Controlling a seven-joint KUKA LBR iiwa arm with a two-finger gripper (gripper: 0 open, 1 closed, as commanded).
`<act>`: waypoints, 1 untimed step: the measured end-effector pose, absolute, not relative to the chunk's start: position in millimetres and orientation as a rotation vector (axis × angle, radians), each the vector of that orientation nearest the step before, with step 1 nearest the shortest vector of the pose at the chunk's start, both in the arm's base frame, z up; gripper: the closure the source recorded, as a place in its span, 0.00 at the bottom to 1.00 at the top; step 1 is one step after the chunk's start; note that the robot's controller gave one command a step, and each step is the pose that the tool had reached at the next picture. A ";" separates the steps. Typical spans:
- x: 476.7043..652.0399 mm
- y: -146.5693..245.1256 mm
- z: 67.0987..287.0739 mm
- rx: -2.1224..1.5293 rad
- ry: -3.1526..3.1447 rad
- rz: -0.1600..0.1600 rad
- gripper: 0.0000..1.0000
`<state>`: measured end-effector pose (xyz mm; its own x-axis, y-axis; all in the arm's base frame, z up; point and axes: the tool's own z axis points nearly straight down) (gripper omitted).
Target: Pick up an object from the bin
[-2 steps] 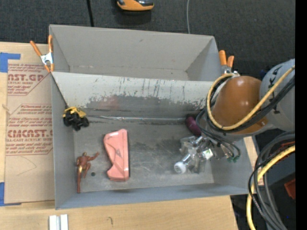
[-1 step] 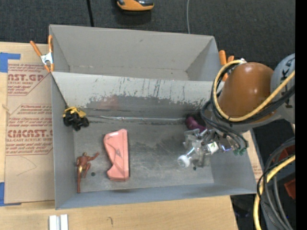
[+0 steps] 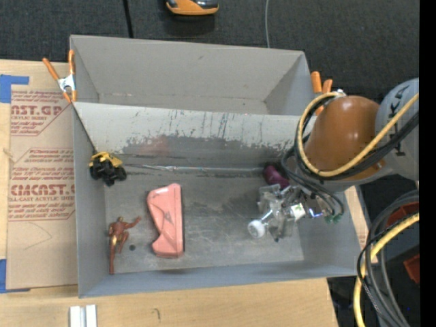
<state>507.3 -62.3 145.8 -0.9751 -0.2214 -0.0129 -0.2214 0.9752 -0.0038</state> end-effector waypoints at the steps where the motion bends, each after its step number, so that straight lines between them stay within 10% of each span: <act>1: 505.3 -63.9 166.3 -0.322 3.135 0.005 1.00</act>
Offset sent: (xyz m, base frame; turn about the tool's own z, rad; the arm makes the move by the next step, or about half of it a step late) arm 0.0245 -0.0192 0.1994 -0.0105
